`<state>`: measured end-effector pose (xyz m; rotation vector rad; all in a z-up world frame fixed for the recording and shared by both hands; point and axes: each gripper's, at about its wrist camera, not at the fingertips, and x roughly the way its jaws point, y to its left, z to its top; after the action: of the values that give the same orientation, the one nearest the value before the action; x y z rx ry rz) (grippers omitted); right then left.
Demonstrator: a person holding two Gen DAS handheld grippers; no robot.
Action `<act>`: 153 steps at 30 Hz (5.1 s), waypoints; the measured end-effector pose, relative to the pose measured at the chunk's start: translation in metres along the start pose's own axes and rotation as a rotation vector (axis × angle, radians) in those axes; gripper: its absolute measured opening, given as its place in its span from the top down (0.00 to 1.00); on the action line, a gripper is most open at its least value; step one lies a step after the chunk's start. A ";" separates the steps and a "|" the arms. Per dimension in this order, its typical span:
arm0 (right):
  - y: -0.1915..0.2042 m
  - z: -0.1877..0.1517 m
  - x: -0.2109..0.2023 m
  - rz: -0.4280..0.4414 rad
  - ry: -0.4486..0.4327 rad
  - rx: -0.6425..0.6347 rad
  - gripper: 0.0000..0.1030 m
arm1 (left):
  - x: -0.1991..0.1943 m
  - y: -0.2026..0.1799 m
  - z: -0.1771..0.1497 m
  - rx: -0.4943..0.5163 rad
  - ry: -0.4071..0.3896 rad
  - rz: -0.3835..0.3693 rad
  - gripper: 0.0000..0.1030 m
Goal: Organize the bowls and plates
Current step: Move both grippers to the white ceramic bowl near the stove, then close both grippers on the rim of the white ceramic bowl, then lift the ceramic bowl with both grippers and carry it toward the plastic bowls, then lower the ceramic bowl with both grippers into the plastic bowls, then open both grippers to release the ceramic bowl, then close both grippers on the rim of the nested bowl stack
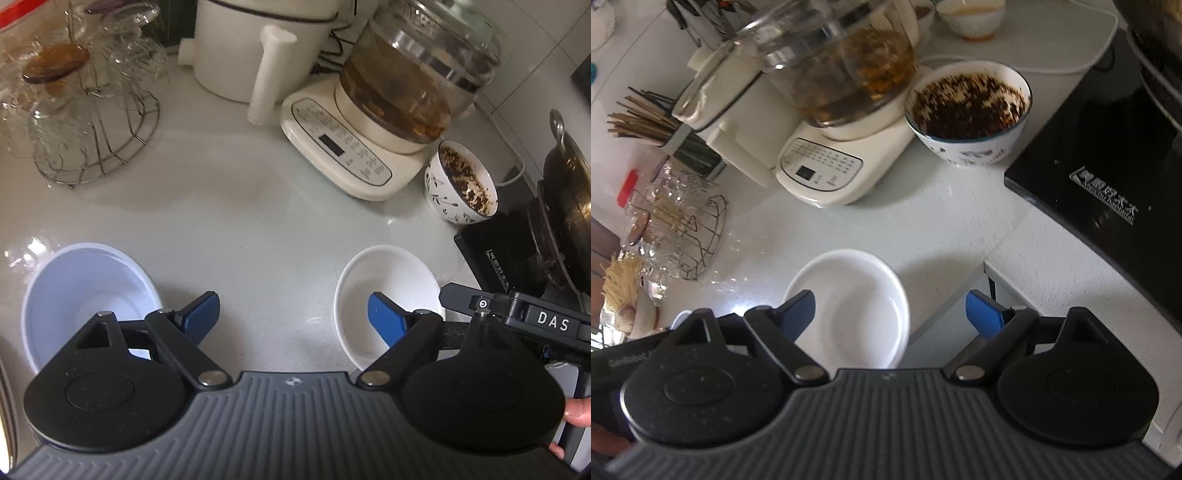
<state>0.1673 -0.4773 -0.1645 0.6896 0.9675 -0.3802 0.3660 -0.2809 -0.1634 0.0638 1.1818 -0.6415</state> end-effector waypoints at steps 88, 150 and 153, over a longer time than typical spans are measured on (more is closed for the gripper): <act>0.170 0.000 0.003 0.248 0.190 -0.440 0.85 | -0.128 0.104 -0.048 -0.375 -0.212 -0.024 0.91; 0.189 -0.067 0.108 0.050 0.233 -0.056 0.86 | -0.062 0.214 -0.050 -0.220 -0.036 -0.159 0.59; 0.189 -0.069 0.105 0.039 0.219 -0.043 0.86 | -0.054 0.209 -0.046 -0.194 -0.016 -0.179 0.59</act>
<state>0.2897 -0.2916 -0.2120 0.7207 1.1643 -0.2520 0.4195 -0.0685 -0.1928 -0.2126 1.2382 -0.6790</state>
